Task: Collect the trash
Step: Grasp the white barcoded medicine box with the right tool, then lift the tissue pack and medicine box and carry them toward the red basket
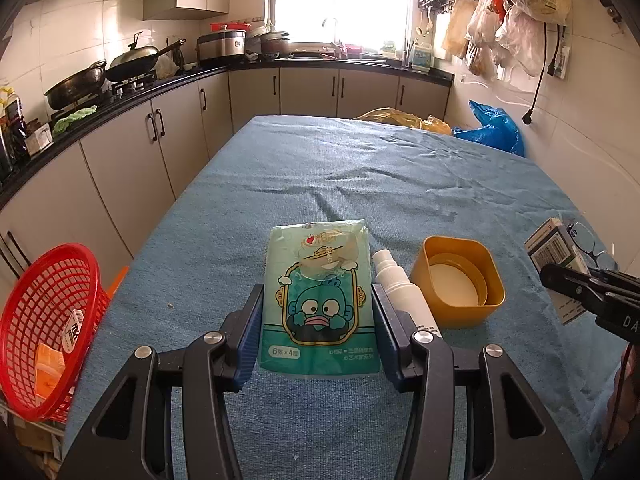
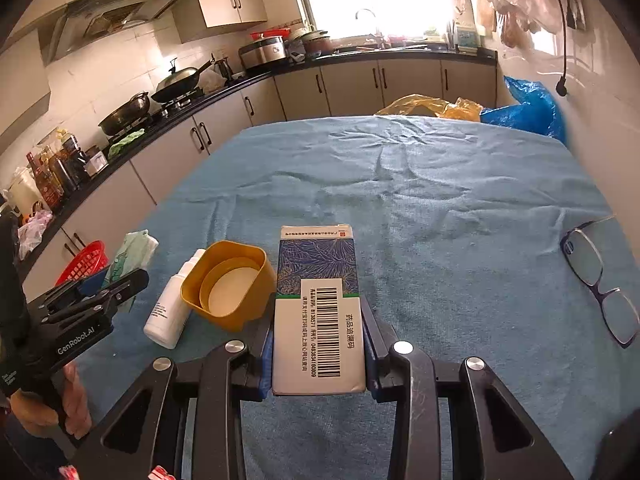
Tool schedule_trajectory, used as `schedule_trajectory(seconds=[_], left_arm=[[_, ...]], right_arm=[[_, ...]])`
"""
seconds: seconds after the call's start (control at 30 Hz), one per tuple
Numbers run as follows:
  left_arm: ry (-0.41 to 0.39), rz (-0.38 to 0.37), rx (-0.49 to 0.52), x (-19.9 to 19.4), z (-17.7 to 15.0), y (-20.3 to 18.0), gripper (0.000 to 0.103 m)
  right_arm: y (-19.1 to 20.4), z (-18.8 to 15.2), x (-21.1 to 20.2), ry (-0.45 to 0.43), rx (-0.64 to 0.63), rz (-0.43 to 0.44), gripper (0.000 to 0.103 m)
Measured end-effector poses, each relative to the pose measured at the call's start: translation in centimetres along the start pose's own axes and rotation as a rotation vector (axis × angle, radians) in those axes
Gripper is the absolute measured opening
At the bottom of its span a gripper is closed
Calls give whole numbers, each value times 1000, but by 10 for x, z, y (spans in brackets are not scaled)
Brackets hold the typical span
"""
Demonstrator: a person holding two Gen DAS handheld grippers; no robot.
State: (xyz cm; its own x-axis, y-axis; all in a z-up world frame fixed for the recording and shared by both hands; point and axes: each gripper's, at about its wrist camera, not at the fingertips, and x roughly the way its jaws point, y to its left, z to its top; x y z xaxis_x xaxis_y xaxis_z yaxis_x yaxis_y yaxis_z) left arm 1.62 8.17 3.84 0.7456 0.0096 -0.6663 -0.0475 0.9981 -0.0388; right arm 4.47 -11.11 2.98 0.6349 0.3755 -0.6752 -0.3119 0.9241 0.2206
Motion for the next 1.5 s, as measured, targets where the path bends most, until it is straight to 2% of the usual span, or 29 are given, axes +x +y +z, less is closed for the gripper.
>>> schedule_trajectory(seconds=[1.5], left_arm=[[-2,2,-1,-1,1,5,49]], right_arm=[[-3,-3,-4,-13,19,-10,37]])
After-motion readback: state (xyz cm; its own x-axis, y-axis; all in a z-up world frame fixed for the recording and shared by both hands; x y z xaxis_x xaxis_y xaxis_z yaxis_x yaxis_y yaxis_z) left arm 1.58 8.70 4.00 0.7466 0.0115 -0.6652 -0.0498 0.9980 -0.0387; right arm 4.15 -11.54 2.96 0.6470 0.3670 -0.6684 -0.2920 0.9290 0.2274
